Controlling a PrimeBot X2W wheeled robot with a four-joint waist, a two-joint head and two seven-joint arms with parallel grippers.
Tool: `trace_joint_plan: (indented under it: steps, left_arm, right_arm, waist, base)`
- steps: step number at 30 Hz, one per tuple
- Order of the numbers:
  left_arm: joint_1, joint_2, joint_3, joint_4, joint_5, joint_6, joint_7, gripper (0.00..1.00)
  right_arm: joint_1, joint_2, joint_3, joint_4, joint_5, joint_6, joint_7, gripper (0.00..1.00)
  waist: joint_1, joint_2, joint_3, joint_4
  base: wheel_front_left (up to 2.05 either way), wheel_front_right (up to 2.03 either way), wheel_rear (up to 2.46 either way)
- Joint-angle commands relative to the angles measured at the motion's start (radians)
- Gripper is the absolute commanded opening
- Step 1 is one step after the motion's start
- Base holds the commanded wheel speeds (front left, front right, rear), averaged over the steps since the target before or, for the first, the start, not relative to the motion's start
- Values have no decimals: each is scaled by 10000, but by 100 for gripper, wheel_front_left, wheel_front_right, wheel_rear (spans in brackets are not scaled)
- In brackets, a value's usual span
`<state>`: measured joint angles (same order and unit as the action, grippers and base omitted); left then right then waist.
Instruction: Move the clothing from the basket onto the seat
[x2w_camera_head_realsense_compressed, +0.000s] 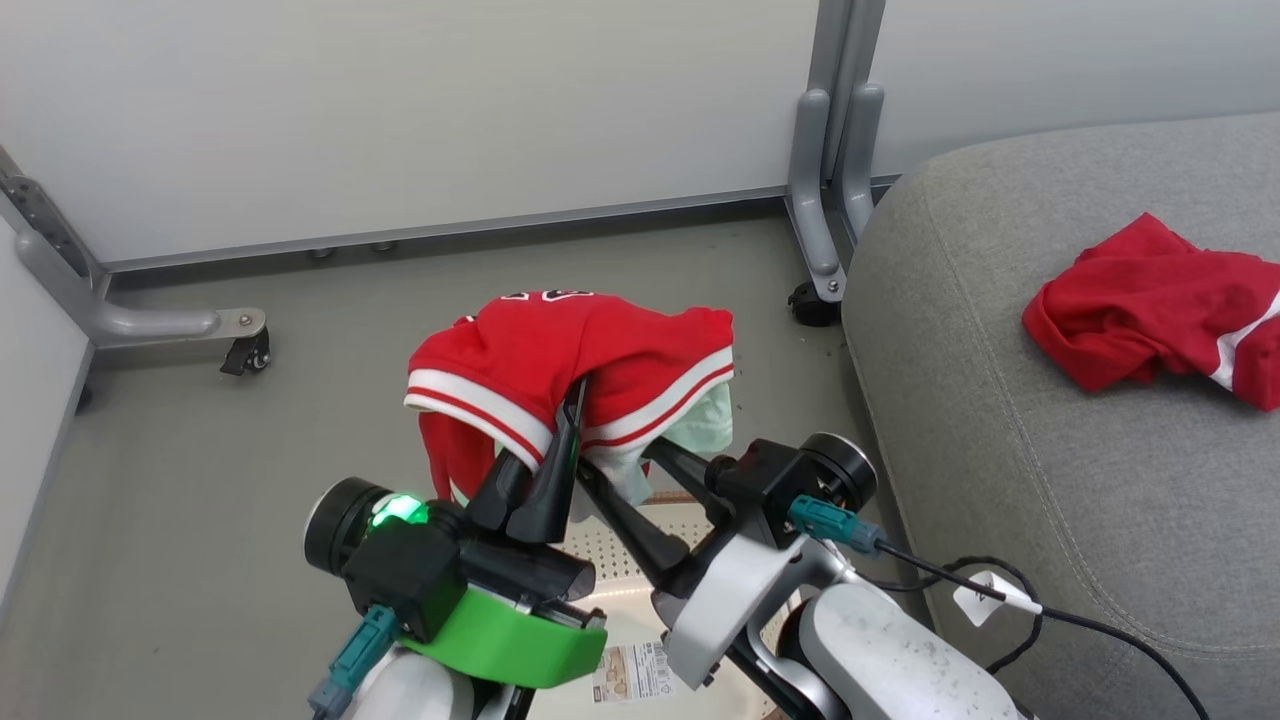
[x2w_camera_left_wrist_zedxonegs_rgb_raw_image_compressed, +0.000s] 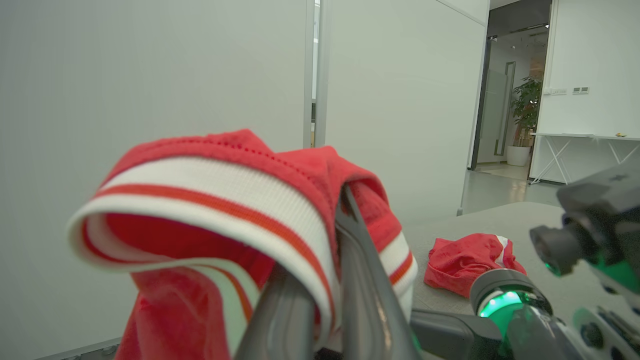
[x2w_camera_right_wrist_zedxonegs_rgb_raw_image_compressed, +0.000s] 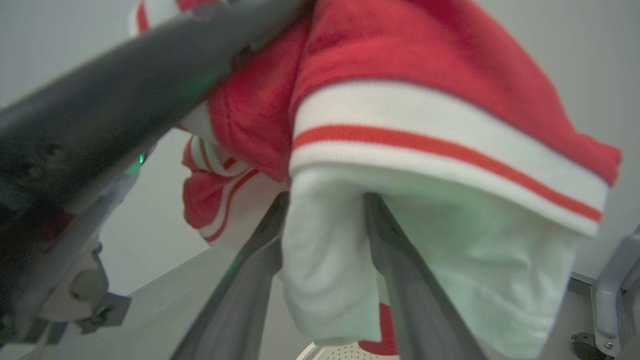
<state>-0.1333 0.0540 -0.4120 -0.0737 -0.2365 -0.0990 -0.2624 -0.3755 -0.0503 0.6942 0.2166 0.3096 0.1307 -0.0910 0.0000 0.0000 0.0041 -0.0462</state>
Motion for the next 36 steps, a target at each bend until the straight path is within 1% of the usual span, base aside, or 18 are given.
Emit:
trace_joint_plan:
  steps: [1, 9, 22, 23, 24, 30, 36]
  left_arm:
    - [-149, 1, 6, -54, -17, -50, -35, 0]
    - [-99, -17, 3, -59, -32, -83, -35, 0]
    - [-74, -31, 10, -15, 54, -78, -35, 0]
    - [-44, -31, 17, -16, 27, -38, -35, 42]
    - [-17, -32, 15, -26, 18, -13, -35, 100]
    - [346, -20, -13, -105, 143, 154, -22, 100]
    - [758, 226, -373, 239, 226, 93, 340, 100]
  right_arm:
    - [-193, -8, 83, 96, 135, 1, -145, 0]
    - [-552, -10, 332, 630, 440, 1, -413, 0]
    - [-722, -9, 419, 902, 565, 1, -610, 0]
    - [-757, -9, 393, 904, 529, 1, -639, 0]
    - [-789, -10, 353, 919, 495, 1, -647, 0]
    - [-941, -10, -50, 987, 321, 1, -883, 0]
    - [-1089, -10, -577, 1189, 143, 1, -938, 0]
  waist:
    - [0, 0, 5, -1]
    - [0, 0, 6, 18]
    - [0, 0, 5, 115]
    - [0, 0, 8, 125]
    - [0, 0, 9, 134]
    - [0, 0, -14, 130]
    - [0, 0, -48, 186]
  base:
    - [0, 0, 0]
    - [0, 0, 0]
    - [0, 0, 0]
    - [0, 0, 0]
    - [0, 0, 0]
    - [0, 0, 0]
    - [0, 0, 0]
